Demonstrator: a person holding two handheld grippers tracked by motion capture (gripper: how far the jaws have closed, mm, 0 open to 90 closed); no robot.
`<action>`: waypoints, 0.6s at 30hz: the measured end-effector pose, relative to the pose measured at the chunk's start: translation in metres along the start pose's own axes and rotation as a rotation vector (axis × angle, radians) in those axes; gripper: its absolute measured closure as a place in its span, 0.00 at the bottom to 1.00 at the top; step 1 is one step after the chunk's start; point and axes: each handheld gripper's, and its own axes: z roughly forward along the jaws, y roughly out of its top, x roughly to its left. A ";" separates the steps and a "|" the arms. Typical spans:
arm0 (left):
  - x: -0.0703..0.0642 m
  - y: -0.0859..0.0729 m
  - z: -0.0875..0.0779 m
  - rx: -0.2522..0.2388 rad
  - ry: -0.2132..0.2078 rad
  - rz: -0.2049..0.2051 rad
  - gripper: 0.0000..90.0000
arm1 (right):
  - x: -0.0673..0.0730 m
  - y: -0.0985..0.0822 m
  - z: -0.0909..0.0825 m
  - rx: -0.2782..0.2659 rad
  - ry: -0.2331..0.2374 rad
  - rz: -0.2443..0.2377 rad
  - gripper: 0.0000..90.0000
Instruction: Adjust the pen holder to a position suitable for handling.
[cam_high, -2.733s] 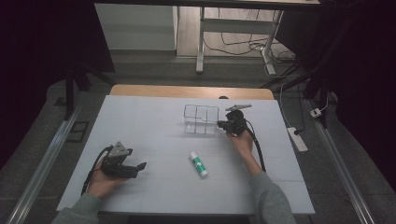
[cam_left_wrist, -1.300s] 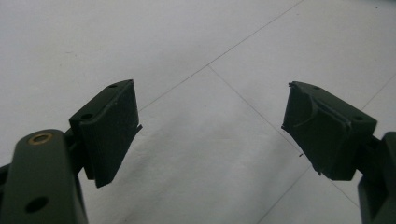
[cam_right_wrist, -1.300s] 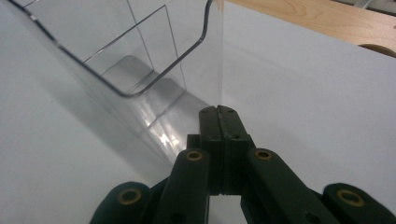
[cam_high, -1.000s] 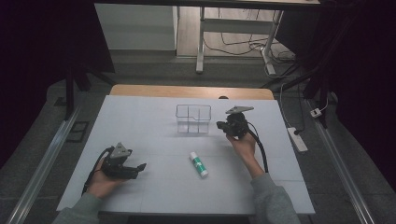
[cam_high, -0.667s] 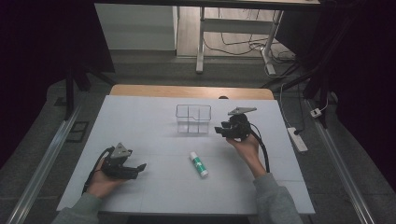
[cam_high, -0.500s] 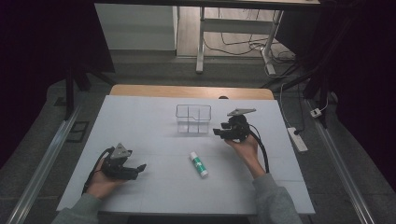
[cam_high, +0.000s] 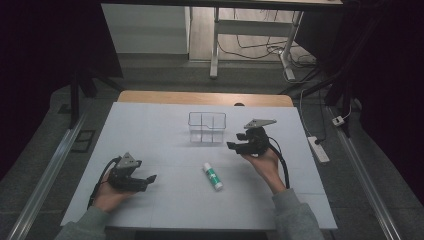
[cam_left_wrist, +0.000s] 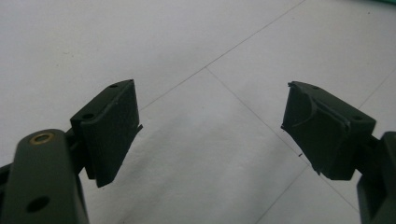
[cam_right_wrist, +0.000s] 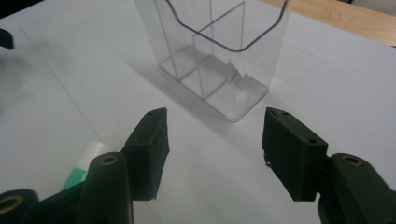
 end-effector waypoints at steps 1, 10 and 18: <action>0.000 0.000 0.000 0.000 0.001 0.000 0.21 | 0.003 0.000 -0.003 -0.001 0.002 -0.002 0.44; -0.002 -0.001 0.000 0.005 0.005 0.003 0.20 | 0.018 -0.009 -0.022 -0.013 0.018 -0.021 0.44; 0.000 0.000 -0.001 0.001 0.006 -0.004 0.20 | 0.030 -0.005 -0.020 -0.025 0.057 -0.021 0.44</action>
